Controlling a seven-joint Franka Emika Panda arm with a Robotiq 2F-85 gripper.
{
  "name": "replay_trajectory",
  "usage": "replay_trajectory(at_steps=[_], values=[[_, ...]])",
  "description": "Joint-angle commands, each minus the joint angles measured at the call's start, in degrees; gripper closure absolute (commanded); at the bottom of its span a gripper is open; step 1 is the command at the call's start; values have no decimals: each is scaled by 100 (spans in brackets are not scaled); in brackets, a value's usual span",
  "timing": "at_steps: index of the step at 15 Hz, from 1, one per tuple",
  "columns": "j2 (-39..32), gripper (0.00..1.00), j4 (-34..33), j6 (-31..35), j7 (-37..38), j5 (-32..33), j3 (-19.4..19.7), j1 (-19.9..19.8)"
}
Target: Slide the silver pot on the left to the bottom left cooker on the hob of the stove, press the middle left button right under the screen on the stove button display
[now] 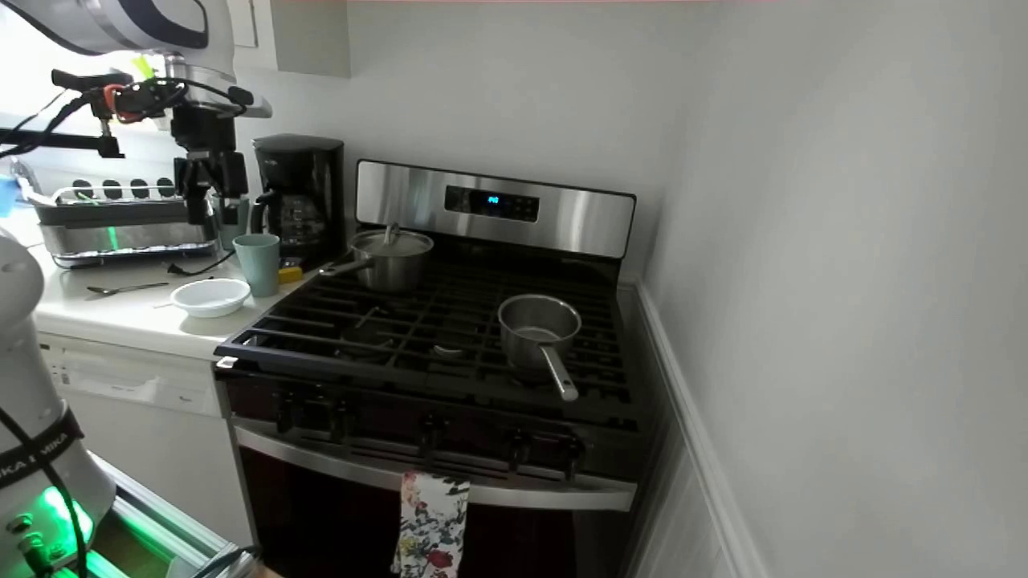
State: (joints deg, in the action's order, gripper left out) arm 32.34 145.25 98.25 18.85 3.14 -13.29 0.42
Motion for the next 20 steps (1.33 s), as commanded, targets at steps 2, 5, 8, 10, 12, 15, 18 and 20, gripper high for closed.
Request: replay_trajectory(at_steps=[2,5,8,10,12,15,18,20], values=[[-375,0,-113,106,-45,412,488,-268],[-650,0,-155,646,-266,848,754,-409],[-958,0,-86,1773,-326,1099,937,-471],[-1201,0,-64,2588,-363,1103,1040,-482],[-1490,0,-92,3277,-483,987,1120,-461],[-2031,0,-249,3837,-662,860,1185,-438],[-2465,0,-374,4286,-936,676,1253,-370],[-2716,0,-449,4633,-1111,552,1263,-329]])
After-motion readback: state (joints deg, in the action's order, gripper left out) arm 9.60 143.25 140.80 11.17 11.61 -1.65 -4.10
